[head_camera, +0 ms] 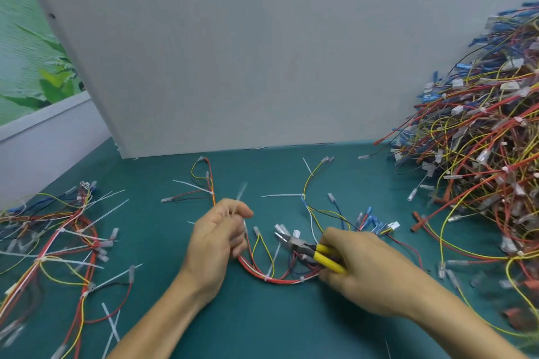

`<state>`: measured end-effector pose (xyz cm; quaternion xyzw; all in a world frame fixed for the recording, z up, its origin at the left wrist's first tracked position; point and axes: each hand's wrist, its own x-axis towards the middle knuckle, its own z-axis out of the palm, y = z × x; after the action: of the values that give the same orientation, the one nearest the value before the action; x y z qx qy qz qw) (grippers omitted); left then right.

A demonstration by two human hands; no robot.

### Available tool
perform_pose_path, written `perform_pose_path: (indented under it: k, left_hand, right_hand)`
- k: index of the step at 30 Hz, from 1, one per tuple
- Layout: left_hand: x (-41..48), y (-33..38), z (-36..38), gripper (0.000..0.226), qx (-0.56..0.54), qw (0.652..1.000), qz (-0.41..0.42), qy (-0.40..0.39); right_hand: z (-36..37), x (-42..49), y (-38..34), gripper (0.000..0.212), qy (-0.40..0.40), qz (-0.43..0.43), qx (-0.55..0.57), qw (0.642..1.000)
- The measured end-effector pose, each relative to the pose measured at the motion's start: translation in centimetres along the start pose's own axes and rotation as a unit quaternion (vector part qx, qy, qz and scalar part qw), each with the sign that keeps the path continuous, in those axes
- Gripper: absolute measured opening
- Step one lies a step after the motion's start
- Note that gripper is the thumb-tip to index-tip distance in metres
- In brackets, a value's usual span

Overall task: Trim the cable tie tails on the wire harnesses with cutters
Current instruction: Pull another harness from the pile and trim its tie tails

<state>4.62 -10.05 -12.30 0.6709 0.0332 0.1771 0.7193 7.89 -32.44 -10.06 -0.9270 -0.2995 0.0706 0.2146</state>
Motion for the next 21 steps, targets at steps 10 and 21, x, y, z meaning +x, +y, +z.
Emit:
perform_pose_path:
  k: [10, 21]
  left_hand:
    - [-0.6, 1.1, -2.5, 0.025, 0.511, 0.806, 0.223, -0.197]
    - [-0.6, 0.6, -0.3, 0.056, 0.552, 0.670, 0.496, 0.002]
  right_hand:
    - [-0.3, 0.2, 0.6, 0.027, 0.078, -0.007, -0.051, 0.996]
    - [-3.9, -0.3, 0.4, 0.022, 0.023, -0.071, 0.169, 0.983]
